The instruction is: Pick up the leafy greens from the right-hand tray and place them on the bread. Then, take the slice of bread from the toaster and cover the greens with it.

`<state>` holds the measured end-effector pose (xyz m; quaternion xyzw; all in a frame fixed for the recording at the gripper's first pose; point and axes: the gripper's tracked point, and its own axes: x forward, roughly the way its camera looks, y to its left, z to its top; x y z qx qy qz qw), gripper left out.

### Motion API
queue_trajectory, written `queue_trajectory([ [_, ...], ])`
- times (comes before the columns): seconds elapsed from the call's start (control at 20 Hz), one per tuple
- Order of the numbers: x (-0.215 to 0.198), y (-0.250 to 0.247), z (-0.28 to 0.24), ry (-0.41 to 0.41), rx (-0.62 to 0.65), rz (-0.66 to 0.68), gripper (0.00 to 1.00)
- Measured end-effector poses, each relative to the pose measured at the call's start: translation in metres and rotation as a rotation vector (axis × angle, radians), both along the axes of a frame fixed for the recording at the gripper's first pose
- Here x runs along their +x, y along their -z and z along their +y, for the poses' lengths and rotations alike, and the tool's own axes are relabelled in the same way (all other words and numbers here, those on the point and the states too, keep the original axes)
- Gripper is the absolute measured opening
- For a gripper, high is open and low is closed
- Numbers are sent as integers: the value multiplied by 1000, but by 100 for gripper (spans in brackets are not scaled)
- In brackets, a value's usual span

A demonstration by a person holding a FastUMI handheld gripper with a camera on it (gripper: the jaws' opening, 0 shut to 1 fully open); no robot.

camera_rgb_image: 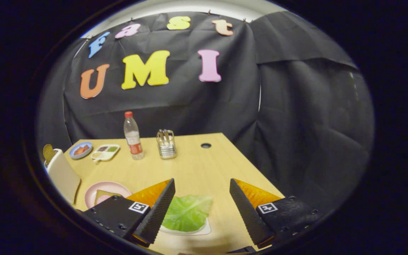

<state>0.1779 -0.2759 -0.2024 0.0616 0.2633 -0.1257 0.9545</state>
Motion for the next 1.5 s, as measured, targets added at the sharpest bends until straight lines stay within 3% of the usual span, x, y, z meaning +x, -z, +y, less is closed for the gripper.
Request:
queue_trajectory([
  [0.2, 22, 62, -11, -6, 121, 151, 96],
  [0.45, 33, 95, -3, -47, 159, 233, 93],
  [0.55, 34, 101, -1, -46, 166, 254, 85],
  [0.9, 35, 107, 9, -64, 184, 278, 41],
  [1.05, 33, 101, 12, -73, 172, 274, 5],
  [1.1, 31, 99, 17, -84, 170, 274, 1],
  [1.5, 16, 43, 41, -107, 88, 178, 1],
])
